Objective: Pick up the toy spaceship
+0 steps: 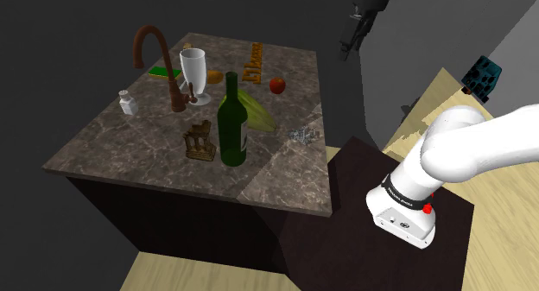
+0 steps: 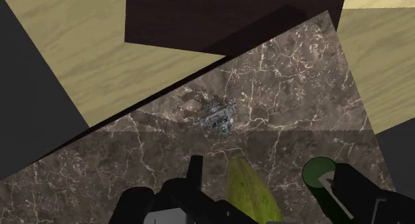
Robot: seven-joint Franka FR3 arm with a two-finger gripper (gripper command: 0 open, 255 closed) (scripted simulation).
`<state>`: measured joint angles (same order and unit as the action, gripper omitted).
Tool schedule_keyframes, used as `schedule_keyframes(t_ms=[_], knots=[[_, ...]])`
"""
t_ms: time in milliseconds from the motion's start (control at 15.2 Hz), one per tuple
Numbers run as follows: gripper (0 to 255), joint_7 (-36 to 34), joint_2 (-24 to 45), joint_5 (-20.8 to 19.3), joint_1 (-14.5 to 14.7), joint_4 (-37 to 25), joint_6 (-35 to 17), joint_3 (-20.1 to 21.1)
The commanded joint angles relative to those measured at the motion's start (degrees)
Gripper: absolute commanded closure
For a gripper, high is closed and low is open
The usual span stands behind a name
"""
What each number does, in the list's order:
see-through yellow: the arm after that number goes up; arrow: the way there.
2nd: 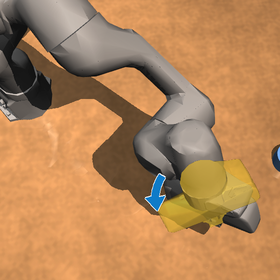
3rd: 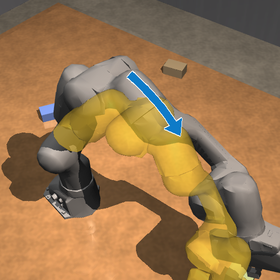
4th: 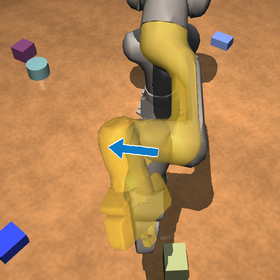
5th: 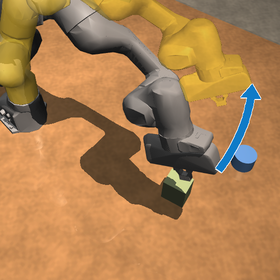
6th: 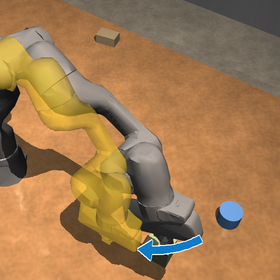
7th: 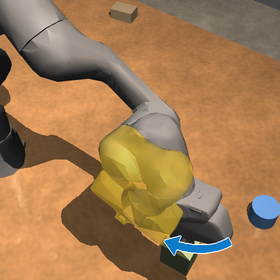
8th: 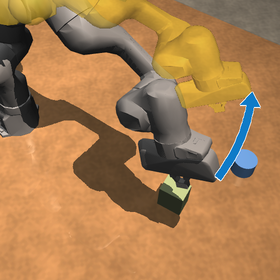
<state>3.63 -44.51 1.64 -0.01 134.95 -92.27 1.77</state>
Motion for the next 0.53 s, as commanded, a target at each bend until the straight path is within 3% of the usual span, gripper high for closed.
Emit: schedule_keyframes(t_ms=[0, 462], knots=[[0, 0.00, 0.00, 0.00, 0.00, 0.00, 0.00, 0.00], [0, 3.64, 5.51, -0.55, 0.91, 9.14, -13.85, -0.56]])
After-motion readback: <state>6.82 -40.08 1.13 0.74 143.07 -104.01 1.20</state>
